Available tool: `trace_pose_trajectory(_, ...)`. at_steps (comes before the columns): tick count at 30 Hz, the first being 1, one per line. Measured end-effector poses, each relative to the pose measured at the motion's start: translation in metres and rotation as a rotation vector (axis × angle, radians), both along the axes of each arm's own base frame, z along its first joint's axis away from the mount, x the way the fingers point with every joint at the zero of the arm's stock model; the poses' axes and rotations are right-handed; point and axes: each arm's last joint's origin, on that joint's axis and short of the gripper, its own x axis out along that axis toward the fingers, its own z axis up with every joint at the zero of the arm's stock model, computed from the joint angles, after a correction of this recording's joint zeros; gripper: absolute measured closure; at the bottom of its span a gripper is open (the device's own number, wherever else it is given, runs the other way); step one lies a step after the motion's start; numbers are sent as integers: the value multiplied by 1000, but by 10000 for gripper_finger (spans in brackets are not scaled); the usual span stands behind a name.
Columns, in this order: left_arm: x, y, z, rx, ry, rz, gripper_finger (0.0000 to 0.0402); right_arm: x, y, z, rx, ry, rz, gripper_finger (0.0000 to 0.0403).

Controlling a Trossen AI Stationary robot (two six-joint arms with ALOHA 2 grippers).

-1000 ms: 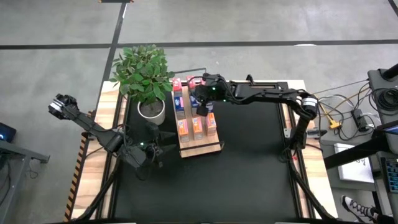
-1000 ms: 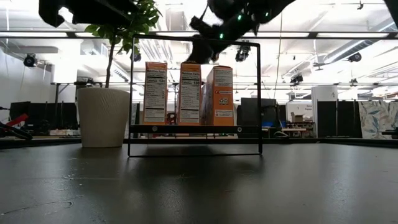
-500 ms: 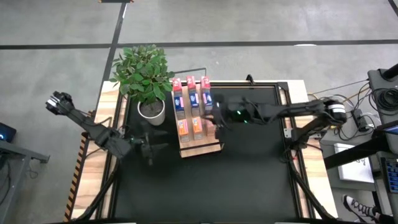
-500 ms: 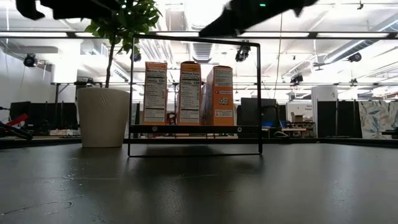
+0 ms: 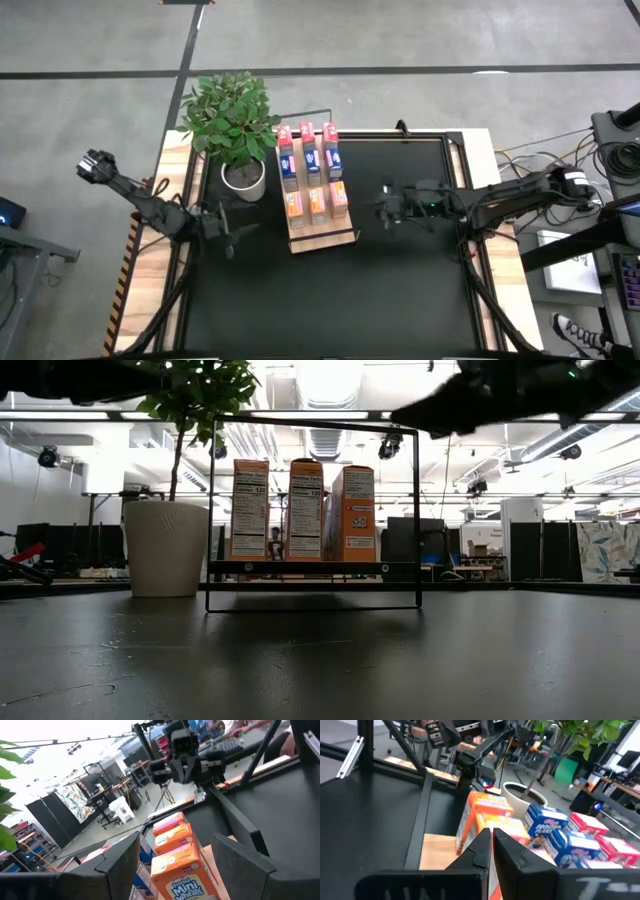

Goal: Stack cereal on shelf
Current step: Return to Home Position

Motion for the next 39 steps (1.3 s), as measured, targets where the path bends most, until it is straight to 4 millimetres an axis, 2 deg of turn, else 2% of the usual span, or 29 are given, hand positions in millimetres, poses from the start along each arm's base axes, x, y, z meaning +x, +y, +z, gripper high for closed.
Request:
trace_pose_trajectory(8,-9,6,-13,-26,-38,1,172,-29,0,-20,3,-48,1,394)
trace_pose_trajectory(11,-11,8,-17,-31,-45,2,183,-38,0,-28,6,-66,0,394)
trace_pose_trajectory(15,-15,10,-24,-38,-52,3,227,-51,0,-34,5,-113,-1,394)
trace_pose_trajectory(24,-21,14,-33,-47,-68,7,364,-80,-1,-42,7,-188,-8,394)
trace_pose_trajectory(27,-21,14,-39,-39,-59,8,394,-89,-1,-46,2,-205,-8,394)
trace_pose_trajectory(39,-23,16,-40,-53,-75,7,401,-111,-3,-51,-1,-257,-63,394)
